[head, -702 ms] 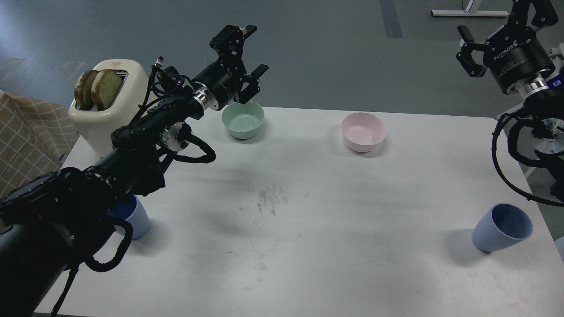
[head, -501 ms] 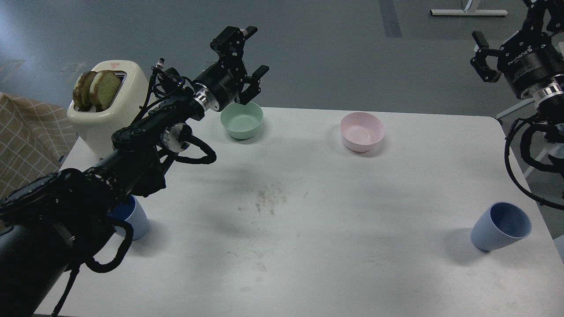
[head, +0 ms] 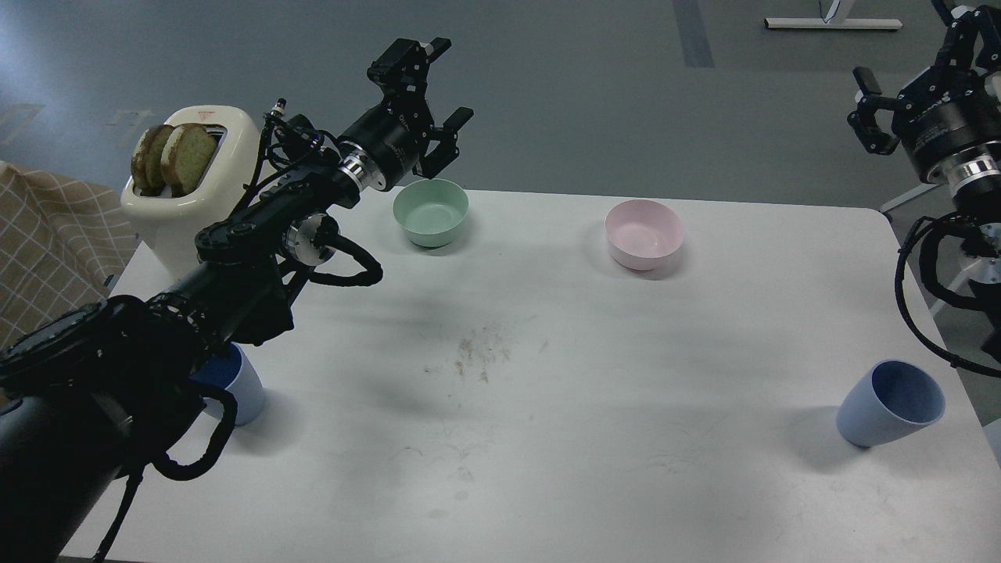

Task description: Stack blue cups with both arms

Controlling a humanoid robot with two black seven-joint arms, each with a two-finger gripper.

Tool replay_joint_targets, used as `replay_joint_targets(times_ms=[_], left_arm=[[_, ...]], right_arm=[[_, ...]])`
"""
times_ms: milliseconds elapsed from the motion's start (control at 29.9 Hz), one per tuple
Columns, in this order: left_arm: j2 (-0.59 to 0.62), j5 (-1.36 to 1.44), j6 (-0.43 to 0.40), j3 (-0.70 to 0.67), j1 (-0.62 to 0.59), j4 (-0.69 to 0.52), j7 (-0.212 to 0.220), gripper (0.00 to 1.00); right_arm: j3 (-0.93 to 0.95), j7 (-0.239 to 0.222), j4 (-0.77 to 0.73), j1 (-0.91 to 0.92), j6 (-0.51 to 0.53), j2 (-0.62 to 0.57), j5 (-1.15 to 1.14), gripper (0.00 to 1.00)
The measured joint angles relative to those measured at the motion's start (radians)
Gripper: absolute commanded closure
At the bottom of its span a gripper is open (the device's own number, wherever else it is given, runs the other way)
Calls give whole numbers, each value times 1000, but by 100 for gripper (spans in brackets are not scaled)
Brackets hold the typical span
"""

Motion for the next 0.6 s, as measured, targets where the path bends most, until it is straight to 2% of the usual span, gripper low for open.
replay_joint_targets(times_ms=[601], left_arm=[[-23, -58, 0, 0, -1, -14, 3, 2]], right_arm=[[-8, -1, -37, 45, 0, 70, -3, 0]])
